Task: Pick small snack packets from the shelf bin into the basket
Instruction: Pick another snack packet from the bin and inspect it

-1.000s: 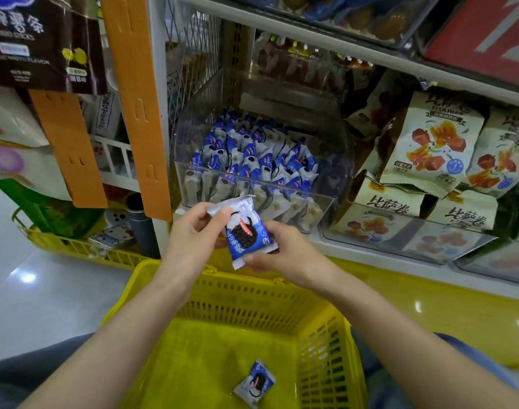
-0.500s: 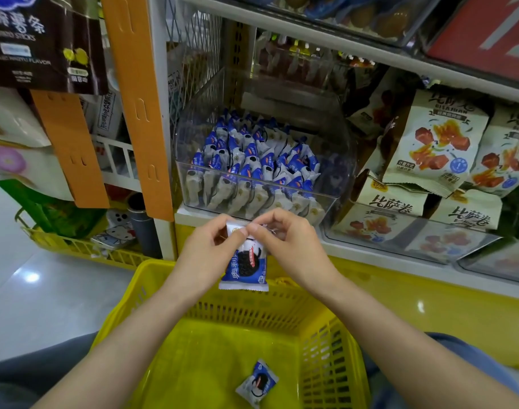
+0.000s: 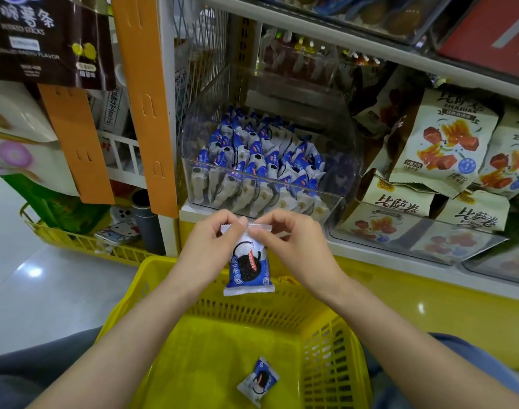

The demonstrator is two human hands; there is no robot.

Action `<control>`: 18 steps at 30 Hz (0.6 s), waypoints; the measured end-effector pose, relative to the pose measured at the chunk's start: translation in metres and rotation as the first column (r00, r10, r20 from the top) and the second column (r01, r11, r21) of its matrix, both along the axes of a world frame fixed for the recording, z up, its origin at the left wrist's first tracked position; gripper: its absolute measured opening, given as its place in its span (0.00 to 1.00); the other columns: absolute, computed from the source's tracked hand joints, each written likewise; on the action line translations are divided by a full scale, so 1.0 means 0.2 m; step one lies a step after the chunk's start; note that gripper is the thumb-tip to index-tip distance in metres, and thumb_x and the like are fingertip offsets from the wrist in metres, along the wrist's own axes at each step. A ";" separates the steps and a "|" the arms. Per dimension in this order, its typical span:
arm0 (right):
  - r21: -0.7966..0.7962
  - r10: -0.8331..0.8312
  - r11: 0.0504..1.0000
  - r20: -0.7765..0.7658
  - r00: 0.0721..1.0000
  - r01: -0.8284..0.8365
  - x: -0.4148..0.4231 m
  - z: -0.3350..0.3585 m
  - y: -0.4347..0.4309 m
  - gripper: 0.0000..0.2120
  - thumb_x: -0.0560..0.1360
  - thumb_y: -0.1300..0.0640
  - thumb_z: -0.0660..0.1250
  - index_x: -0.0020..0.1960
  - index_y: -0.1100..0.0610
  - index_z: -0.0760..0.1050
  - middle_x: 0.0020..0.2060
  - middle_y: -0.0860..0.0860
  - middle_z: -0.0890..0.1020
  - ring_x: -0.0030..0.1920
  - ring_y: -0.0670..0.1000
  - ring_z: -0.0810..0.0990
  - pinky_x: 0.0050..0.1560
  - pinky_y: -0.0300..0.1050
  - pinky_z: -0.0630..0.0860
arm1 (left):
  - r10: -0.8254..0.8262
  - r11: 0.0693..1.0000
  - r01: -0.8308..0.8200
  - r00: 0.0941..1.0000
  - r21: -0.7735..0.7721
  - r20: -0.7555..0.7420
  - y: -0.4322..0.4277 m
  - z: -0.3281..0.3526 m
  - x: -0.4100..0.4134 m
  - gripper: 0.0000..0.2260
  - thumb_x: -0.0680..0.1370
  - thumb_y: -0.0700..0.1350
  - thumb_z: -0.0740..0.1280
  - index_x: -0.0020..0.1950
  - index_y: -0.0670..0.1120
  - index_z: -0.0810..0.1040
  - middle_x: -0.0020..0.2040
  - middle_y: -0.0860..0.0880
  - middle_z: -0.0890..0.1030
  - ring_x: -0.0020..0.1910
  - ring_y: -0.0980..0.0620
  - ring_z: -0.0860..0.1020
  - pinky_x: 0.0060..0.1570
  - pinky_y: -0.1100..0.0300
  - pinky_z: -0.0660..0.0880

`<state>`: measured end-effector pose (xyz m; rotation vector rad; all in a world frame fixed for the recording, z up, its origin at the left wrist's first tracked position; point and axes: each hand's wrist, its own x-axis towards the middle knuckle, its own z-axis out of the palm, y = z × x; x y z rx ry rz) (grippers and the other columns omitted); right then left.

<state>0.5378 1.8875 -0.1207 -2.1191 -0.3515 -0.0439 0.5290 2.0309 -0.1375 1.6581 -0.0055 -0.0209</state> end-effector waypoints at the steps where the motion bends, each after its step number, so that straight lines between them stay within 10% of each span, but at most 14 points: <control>1: -0.066 0.002 0.998 0.072 0.997 0.003 0.00 0.00 0.00 0.03 0.73 0.55 0.69 0.41 0.52 0.78 0.36 0.44 0.81 0.38 0.42 0.79 0.39 0.39 0.77 | -0.007 1.000 0.007 1.000 -0.018 -0.018 0.00 0.00 0.00 0.13 0.79 0.46 0.62 0.34 0.48 0.73 0.30 0.51 0.76 0.30 0.56 0.73 0.30 0.64 0.70; 5: -0.221 -0.014 0.973 0.264 0.964 0.074 -0.01 0.00 -0.01 0.05 0.74 0.51 0.67 0.44 0.51 0.79 0.37 0.43 0.80 0.39 0.42 0.77 0.39 0.42 0.76 | 0.012 1.000 -0.012 1.000 -0.011 -0.024 0.00 0.00 0.00 0.08 0.78 0.48 0.63 0.39 0.49 0.74 0.36 0.52 0.79 0.38 0.55 0.78 0.41 0.60 0.77; 10: 0.013 -0.151 0.988 0.304 0.941 0.154 0.00 0.02 -0.02 0.01 0.75 0.56 0.66 0.45 0.52 0.76 0.37 0.42 0.78 0.40 0.40 0.76 0.41 0.31 0.73 | 0.145 0.982 -0.141 0.989 0.123 -0.025 0.02 0.00 0.02 0.08 0.79 0.48 0.60 0.41 0.48 0.73 0.39 0.49 0.77 0.42 0.45 0.77 0.45 0.51 0.75; 18: -0.158 0.143 0.985 0.471 0.871 -0.076 -0.04 0.00 -0.01 0.04 0.72 0.61 0.70 0.44 0.61 0.80 0.46 0.52 0.80 0.50 0.49 0.78 0.52 0.45 0.75 | -0.036 0.902 -0.086 0.962 -0.423 -0.272 0.06 0.04 0.03 0.12 0.78 0.49 0.63 0.53 0.43 0.81 0.45 0.47 0.85 0.43 0.53 0.83 0.45 0.59 0.78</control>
